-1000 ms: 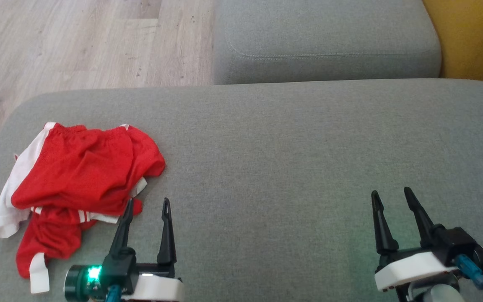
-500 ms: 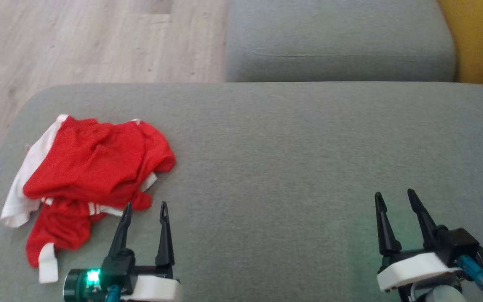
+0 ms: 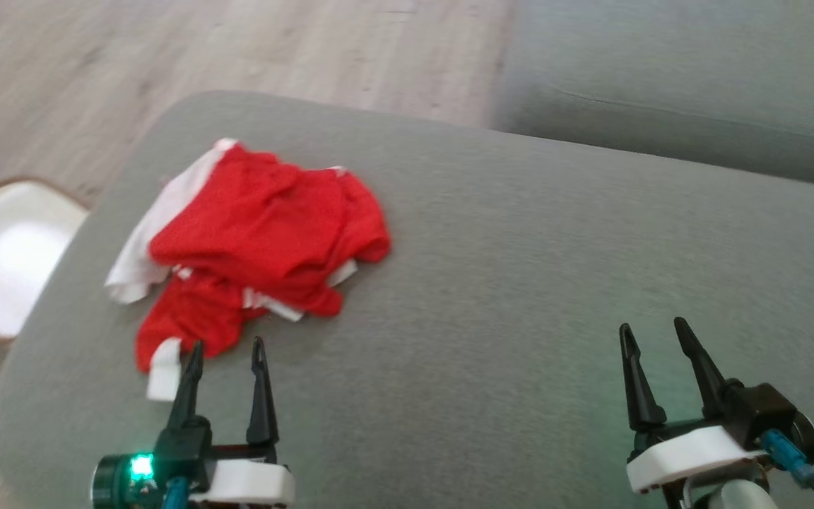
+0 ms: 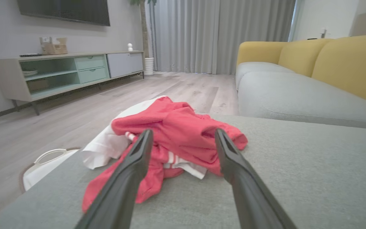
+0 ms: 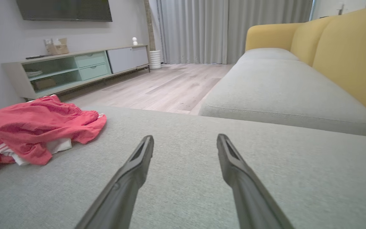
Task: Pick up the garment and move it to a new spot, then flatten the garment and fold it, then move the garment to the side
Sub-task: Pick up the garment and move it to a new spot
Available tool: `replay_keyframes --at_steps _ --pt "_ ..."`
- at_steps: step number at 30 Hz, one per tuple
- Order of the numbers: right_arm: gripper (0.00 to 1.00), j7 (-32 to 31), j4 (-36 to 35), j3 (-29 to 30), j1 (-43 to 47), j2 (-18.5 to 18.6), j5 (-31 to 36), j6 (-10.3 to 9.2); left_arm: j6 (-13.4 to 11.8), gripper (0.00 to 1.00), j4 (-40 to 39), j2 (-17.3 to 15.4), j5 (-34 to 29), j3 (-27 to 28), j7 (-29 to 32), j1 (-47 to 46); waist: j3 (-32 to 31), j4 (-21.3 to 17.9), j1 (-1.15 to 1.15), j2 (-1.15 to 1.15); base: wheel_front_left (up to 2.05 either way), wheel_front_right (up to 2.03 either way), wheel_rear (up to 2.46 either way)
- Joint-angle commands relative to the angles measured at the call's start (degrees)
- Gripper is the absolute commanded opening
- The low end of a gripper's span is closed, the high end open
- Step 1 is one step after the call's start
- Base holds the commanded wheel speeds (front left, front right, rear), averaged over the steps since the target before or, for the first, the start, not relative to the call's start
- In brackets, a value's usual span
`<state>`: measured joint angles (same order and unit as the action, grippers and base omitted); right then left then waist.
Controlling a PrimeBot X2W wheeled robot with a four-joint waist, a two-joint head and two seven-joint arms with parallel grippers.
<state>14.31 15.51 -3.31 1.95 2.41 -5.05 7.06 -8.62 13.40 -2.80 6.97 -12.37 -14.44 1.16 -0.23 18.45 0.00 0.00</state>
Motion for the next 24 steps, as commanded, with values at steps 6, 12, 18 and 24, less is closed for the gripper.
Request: replay_keyframes --at_steps 6,12,18,24 --pt "1.0 0.69 -2.0 -1.49 -2.06 0.47 -0.19 0.43 0.51 1.0 -1.67 -0.08 -1.2 4.85 -0.56 -2.09 0.31 7.49 0.0 0.0 0.0 0.0 0.0" --pt "1.0 0.69 -1.68 -0.63 -1.67 0.47 0.07 0.43 0.42 1.0 -3.25 -0.51 -3.32 7.89 -0.56 -3.83 2.08 10.58 0.0 0.0 0.0 0.0 0.0" --pt "1.0 0.69 -2.16 0.74 -2.83 0.47 2.76 0.43 1.18 1.0 -8.5 -3.74 -5.33 10.12 -0.56 -10.0 6.87 11.27 0.0 0.0 0.0 0.0 0.0" --pt "1.0 0.69 -3.5 2.26 -5.23 2.77 7.3 0.43 4.28 1.0 -9.5 -8.5 -7.62 9.29 -0.56 -25.1 14.95 11.51 0.0 0.0 0.0 0.0 0.0"
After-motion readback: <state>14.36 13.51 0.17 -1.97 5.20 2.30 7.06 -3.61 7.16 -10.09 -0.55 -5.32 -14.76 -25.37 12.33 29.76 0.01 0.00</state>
